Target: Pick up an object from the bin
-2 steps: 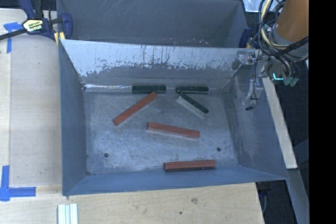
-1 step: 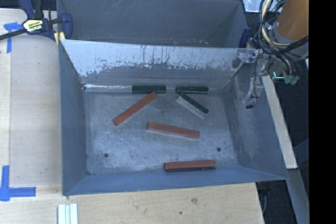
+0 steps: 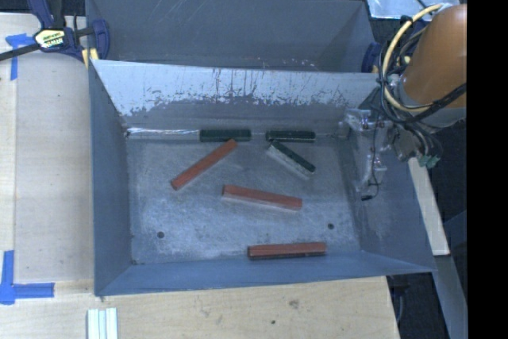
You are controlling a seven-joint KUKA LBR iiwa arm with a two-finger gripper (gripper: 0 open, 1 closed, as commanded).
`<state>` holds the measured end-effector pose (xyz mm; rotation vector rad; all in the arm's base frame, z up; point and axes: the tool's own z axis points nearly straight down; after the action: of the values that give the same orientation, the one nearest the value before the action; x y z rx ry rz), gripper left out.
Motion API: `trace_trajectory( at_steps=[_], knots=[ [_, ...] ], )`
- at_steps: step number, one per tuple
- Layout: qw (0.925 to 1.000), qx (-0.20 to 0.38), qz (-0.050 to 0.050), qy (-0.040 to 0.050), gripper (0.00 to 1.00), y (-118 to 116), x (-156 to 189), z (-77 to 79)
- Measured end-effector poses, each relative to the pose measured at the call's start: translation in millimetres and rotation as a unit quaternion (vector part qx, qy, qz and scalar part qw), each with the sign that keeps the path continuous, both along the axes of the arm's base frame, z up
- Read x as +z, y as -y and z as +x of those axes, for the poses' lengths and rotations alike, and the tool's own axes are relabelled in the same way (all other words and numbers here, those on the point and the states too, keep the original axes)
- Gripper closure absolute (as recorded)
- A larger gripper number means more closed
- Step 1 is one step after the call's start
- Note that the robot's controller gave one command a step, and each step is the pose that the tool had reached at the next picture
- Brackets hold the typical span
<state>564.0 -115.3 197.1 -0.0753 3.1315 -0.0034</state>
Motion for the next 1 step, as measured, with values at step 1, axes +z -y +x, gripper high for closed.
trace_trajectory(
  at_steps=[1],
  knots=[
    [0.9999,-0.010,0.001,-0.0014,0.00,-5.9,-72.7,-23.4]
  ],
)
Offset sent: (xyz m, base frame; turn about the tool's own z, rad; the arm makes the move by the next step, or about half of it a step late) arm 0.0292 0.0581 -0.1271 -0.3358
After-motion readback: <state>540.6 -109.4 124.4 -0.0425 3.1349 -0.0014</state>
